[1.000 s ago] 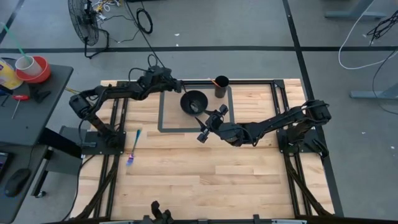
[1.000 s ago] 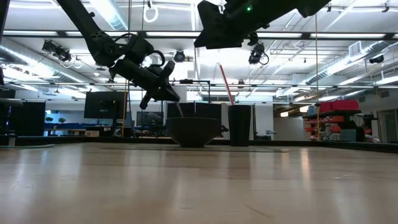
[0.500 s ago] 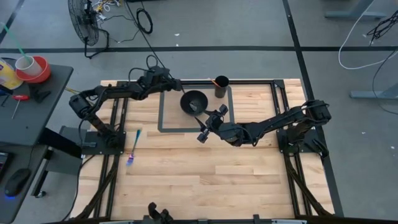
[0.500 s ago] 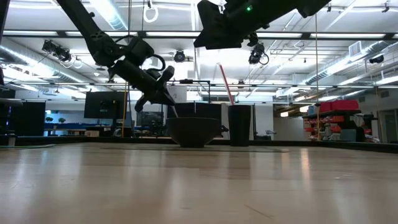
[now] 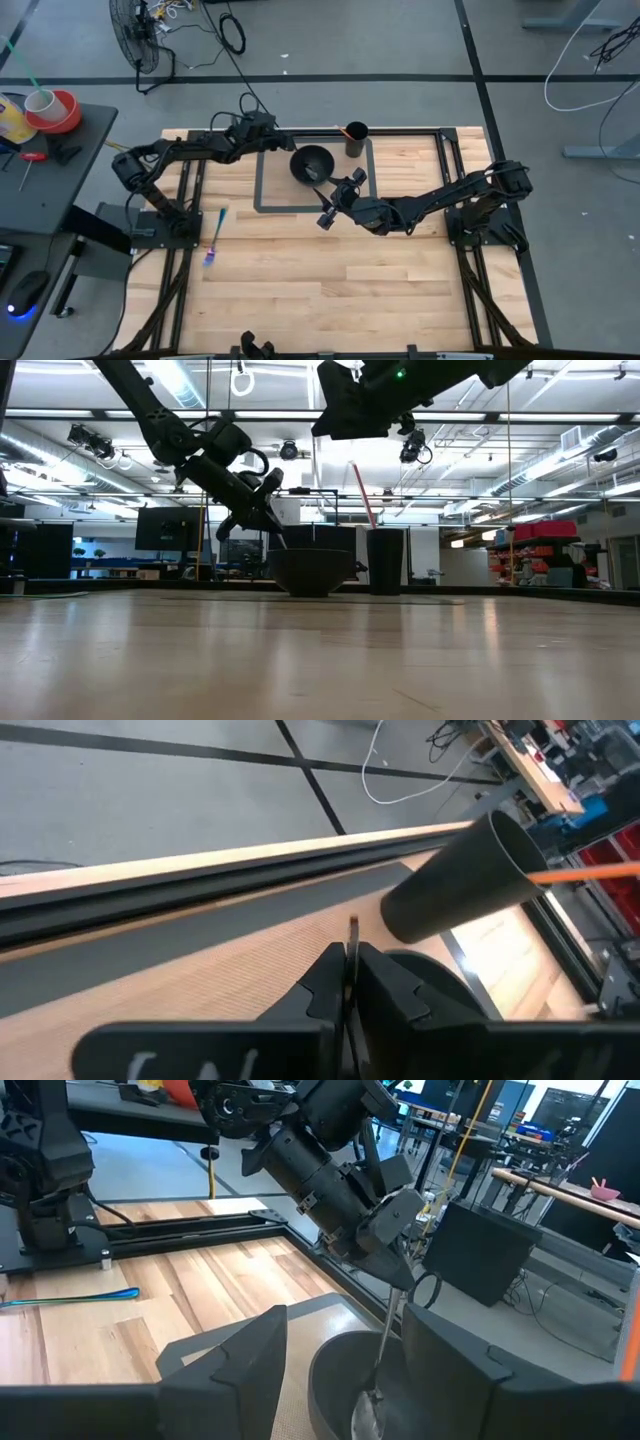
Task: Pick & Place Utensil
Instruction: Put the black spoon into the black bowl
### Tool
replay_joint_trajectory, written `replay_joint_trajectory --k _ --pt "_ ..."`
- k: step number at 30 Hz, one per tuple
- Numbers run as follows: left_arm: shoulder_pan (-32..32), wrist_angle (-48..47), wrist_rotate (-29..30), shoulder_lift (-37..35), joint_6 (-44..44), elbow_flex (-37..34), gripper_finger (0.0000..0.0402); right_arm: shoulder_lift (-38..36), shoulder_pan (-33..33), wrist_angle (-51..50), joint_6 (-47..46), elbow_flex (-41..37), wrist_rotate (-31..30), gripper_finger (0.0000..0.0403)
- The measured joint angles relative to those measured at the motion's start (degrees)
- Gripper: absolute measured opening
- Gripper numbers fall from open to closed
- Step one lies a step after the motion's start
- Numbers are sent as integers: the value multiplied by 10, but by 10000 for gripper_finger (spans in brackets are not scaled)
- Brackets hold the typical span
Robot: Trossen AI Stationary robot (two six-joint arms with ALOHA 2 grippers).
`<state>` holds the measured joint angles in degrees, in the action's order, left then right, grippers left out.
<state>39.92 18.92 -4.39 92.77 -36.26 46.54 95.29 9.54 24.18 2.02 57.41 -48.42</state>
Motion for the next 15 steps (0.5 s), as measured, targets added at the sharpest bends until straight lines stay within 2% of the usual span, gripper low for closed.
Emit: replay_joint_trajectory --k 8,15 --pt "-21 -10 61 0 30 0 32 0 0 0 0 0 0 201" --pt "-21 -24 72 -1 46 0 37 0 0 0 0 0 1 201"
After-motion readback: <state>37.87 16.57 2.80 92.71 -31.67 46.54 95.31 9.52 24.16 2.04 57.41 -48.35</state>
